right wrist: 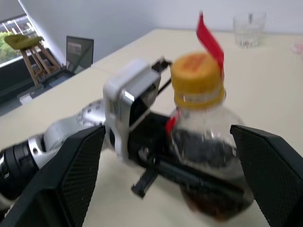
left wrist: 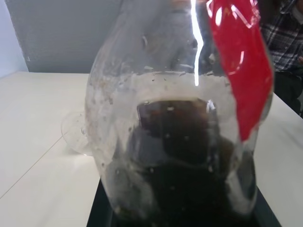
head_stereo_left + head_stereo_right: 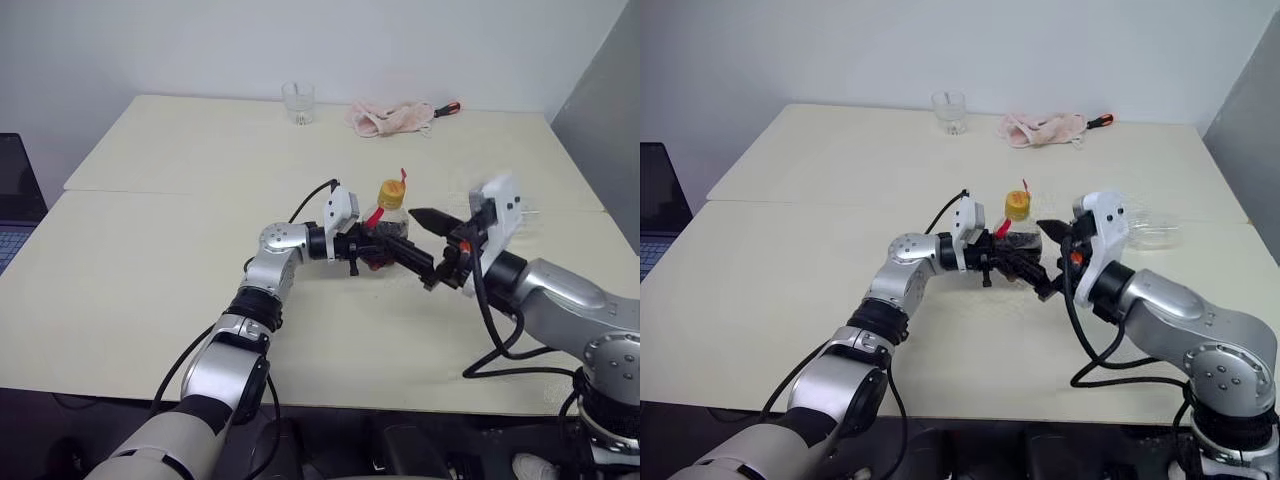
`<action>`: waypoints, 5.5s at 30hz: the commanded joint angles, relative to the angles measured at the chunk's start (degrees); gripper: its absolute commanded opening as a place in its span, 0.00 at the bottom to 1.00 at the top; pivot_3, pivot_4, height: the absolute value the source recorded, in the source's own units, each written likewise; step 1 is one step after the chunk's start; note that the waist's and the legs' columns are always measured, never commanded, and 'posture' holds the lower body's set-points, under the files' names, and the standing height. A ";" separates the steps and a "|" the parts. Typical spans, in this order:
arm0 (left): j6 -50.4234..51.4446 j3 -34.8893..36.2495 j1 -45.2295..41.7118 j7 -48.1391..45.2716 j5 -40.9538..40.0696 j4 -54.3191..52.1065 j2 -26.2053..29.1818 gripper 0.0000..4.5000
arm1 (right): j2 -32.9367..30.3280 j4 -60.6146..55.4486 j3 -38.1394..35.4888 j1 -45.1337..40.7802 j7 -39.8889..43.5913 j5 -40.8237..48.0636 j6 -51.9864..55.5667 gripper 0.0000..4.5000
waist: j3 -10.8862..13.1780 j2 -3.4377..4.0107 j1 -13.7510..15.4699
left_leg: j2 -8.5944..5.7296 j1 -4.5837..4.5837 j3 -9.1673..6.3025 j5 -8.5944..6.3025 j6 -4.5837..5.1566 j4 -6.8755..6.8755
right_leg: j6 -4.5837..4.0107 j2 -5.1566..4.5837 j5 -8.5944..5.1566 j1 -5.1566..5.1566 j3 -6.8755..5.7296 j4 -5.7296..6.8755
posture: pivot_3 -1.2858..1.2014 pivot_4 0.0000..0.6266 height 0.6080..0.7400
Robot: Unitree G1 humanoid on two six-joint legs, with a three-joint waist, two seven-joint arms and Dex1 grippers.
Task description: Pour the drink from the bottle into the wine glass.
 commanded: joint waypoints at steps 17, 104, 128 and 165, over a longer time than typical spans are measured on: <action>0.23 0.96 -0.08 0.46 -1.17 -4.05 -0.15 0.22 | 5.95 4.66 3.35 -9.69 -3.50 -7.72 -1.81 1.00 | 0.00 0.00 0.19 | 0.03 -0.02 0.02 0.00 0.00 -0.01 | 0.00 0.00 0.00 -0.03 0.00 -0.02 | 0.52 0.24 1.00; -0.49 2.14 -0.15 3.60 0.33 -2.38 2.13 0.22 | -17.56 1.32 -11.05 1.24 23.10 0.92 -7.84 1.00 | 0.03 -0.07 0.06 | -0.49 0.16 -0.21 0.00 0.02 -0.02 | 0.06 -0.19 0.01 0.20 0.11 -0.09 | 0.52 0.24 1.00; -7.93 21.50 4.68 40.38 1.07 9.15 17.14 0.22 | 5.77 18.95 18.23 -19.84 21.88 -28.50 -7.40 1.00 | -0.01 -0.13 1.54 | 0.01 0.02 0.19 0.01 -0.02 0.04 | -0.17 -0.12 0.14 -0.07 -0.08 0.08 | 0.52 0.24 1.00; -5.73 24.63 11.43 41.41 -2.52 9.83 17.47 0.99 | 4.41 15.04 12.17 -17.05 26.53 -29.49 -3.96 1.00 | -0.02 -0.15 1.36 | 0.06 0.03 0.19 0.01 -0.03 0.06 | -0.23 -0.08 0.18 -0.06 -0.17 0.13 | 0.52 0.24 1.00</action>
